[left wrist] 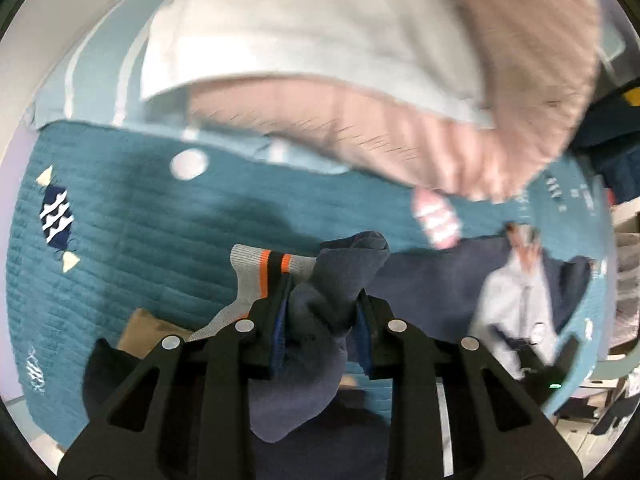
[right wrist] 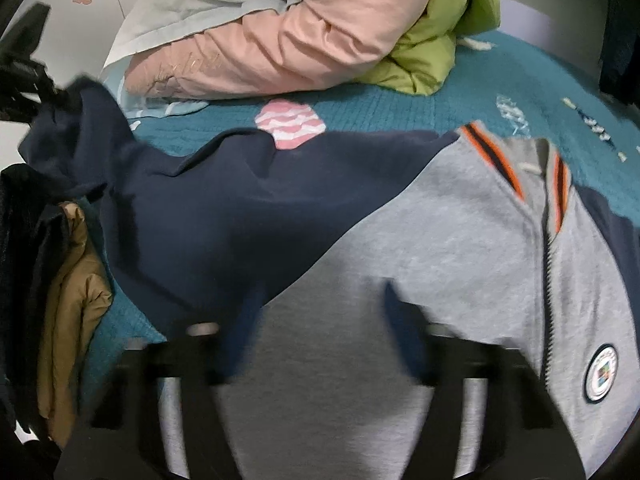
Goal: Fold large clothes
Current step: 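Grasp the striped cuff of one navy sleeve with the left gripper, then fold the held sleeve across the jacket body with the left gripper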
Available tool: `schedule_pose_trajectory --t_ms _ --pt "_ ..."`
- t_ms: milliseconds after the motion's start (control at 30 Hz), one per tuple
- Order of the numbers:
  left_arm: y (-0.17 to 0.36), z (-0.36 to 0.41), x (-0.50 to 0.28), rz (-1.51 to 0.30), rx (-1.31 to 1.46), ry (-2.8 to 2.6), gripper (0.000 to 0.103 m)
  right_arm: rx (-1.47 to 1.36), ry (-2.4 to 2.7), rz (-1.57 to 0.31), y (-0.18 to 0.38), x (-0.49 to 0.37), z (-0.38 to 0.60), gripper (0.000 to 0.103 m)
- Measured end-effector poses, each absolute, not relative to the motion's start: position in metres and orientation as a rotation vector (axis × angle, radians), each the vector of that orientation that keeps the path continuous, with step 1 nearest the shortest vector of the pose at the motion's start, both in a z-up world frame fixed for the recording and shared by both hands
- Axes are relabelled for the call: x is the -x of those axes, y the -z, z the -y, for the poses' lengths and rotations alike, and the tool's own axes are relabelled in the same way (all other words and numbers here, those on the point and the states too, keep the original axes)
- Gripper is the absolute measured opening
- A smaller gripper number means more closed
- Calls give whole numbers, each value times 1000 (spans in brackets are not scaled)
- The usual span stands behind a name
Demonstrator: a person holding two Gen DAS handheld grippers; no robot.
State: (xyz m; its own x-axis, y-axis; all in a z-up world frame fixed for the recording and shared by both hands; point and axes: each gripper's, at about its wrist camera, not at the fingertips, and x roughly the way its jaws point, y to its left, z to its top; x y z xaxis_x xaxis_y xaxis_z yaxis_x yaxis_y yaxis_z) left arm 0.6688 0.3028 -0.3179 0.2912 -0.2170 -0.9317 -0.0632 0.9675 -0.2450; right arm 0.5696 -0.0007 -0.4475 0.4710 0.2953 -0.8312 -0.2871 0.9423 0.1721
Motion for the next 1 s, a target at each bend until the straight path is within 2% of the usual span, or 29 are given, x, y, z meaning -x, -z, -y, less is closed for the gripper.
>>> schedule_pose_trajectory --t_ms 33,133,300,500,667,867,1000 --pt "314 -299 -660 -1268 262 129 27 -15 -377 -1027 449 -570 -2 17" --pt "291 -282 -642 -1231 290 194 27 -82 -474 -1035 452 -572 -10 15" --pt "265 -227 -621 -1192 294 318 27 -184 -522 -1129 474 -584 -13 14" --pt "245 -128 -616 -1164 275 462 27 -310 -516 -1012 422 -558 64 17" --pt "270 -34 -625 -1212 303 539 27 -259 -386 -990 400 -522 159 17" --pt "326 72 -633 -1309 346 583 27 -290 -186 -1014 411 -476 269 17" --pt "369 131 -637 -1374 270 513 27 -324 -111 -1007 415 -459 317 17"
